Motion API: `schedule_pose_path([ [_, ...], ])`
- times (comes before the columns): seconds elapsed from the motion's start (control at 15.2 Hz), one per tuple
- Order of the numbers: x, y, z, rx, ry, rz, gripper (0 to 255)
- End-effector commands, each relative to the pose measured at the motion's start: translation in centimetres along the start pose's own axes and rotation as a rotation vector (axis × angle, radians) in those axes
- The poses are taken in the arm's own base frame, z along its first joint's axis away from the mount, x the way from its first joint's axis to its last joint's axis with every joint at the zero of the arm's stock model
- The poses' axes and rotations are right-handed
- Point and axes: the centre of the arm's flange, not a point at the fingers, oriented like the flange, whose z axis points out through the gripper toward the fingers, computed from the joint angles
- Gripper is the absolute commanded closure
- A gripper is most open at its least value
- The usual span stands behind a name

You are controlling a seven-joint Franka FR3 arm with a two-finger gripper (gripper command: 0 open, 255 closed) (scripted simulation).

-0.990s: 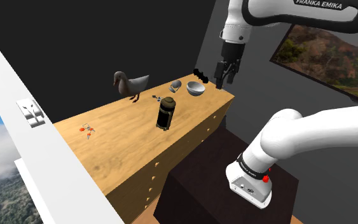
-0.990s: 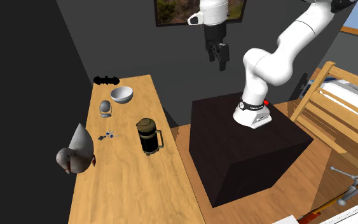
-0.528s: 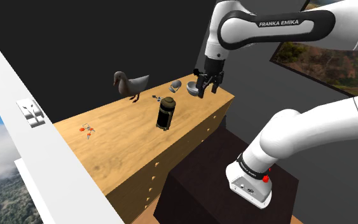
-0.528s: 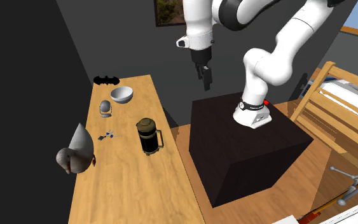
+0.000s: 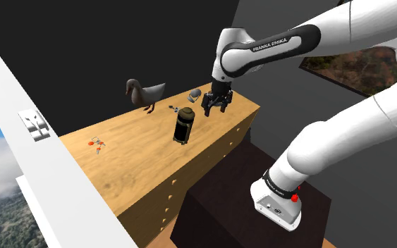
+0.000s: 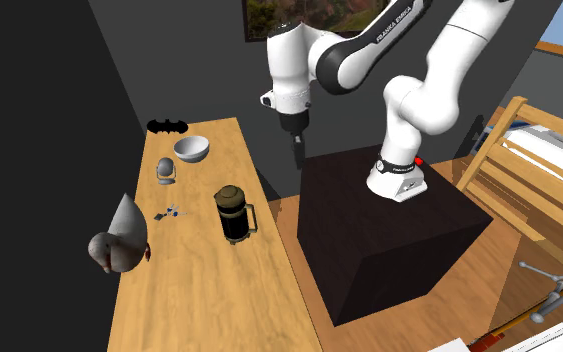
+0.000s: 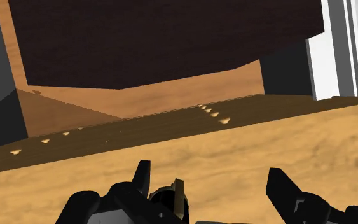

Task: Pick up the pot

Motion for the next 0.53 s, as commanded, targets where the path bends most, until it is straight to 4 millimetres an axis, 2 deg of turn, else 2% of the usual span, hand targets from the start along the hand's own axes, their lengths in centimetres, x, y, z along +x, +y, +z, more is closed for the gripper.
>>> schedule_pose_path([
  [0.0, 1.8, -0.2, 1.9, 0.002, 0.015, 0.03, 0],
  [0.46, 7.8, 0.0, 8.3, 0.007, 0.057, 0.13, 0],
])
